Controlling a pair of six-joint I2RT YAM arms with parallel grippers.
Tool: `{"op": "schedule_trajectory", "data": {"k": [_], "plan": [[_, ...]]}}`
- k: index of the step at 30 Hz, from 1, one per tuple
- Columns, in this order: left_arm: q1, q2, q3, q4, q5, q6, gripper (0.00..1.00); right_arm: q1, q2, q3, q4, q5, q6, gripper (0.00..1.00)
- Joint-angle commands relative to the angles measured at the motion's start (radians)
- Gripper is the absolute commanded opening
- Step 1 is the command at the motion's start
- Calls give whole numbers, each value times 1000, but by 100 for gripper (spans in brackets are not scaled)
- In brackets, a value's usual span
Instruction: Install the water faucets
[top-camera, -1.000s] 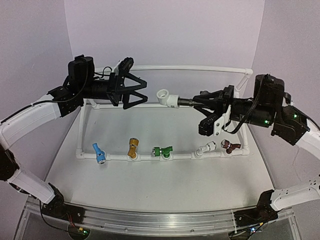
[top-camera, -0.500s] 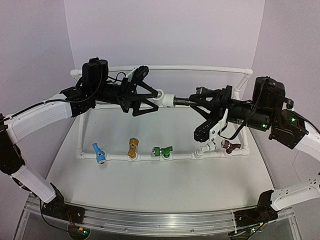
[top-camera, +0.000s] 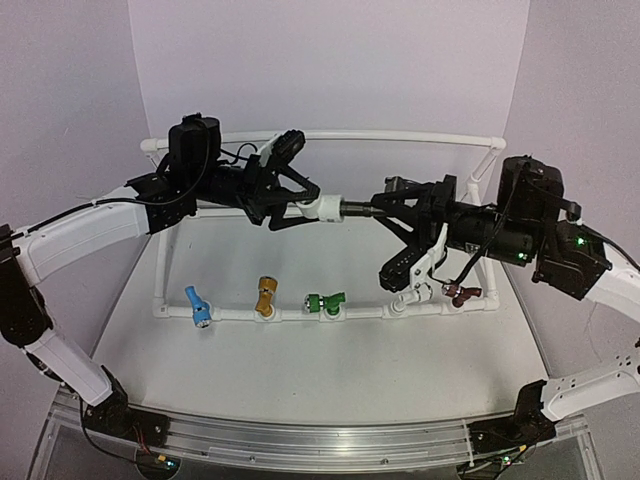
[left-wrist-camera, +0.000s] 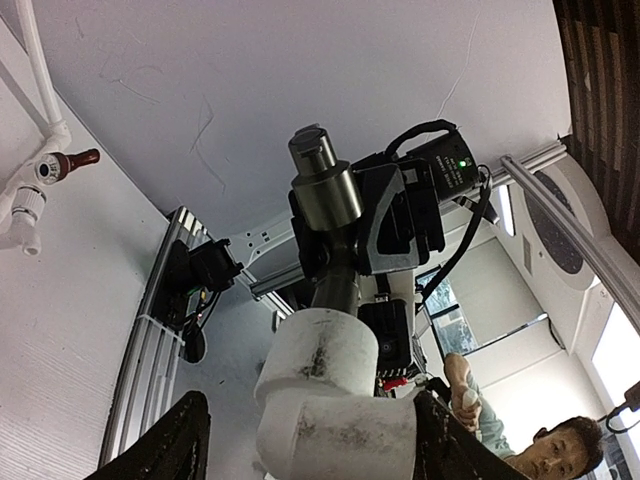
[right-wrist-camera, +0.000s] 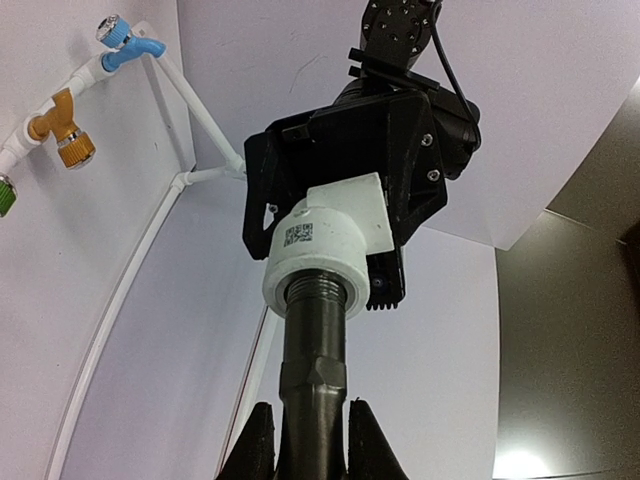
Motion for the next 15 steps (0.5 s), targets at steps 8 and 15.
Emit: {"op": "schedule_trajectory", "data": {"k": [8,15], "plan": [[-29,31,69,55,60,-7,60,20,9,13,136,33,-20,0],[-33,35,75,43,58,-4,64,26,4,2,148,43,-27,0]]}}
